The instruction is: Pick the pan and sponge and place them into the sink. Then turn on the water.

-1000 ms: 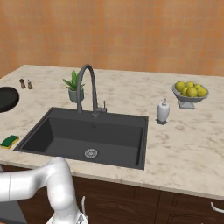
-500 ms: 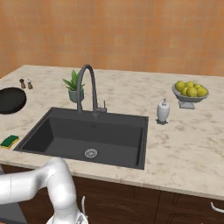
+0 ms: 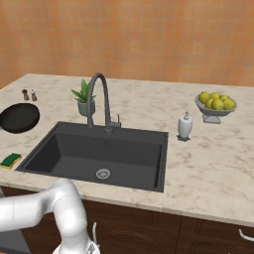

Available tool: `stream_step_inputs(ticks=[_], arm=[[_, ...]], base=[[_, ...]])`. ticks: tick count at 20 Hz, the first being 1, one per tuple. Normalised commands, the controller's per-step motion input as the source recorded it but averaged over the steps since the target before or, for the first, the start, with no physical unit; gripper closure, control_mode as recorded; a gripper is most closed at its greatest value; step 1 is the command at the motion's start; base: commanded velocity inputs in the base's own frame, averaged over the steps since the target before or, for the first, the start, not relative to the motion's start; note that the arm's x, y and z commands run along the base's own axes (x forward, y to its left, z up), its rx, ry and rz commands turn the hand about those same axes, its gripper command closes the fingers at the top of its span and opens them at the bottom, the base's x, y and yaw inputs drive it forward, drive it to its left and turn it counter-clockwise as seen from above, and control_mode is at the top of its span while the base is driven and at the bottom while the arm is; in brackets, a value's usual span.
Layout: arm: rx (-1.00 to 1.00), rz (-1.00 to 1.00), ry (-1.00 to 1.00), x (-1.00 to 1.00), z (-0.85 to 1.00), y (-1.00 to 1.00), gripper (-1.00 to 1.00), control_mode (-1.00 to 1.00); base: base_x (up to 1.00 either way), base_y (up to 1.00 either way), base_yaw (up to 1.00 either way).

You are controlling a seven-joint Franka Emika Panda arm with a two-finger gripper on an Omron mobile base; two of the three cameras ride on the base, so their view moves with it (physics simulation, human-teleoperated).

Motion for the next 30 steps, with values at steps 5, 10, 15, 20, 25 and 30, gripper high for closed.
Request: stream_step_inputs(ticks=[5, 10, 15, 20, 25, 30], arm=[[0.0, -0.13, 0.13, 0.07, 0.0, -0.32, 1.0, -1.0], [0.22, -0.04, 0.13, 0.13, 0.01, -0.51, 1.0, -1.0], [0.05, -0.12, 0.22, 0.14, 0.01, -0.38, 1.0, -1.0], [-0.03, -0.22, 0.22, 0.19, -0.01, -0.5, 1.0, -1.0], [-0.15, -0.29, 0.16, 0.19, -0.13, -0.47, 1.0, -1.0], [-0.1, -0.26, 0.14, 0.2, -0.11, -0.66, 1.0, -1.0]], base=[[0.0, 0.0, 0.0], [0.0, 0.0, 0.0], [0.0, 0.0, 0.0], [0.0, 0.0, 0.0], [0.0, 0.0, 0.0], [0.0, 0.0, 0.0]])
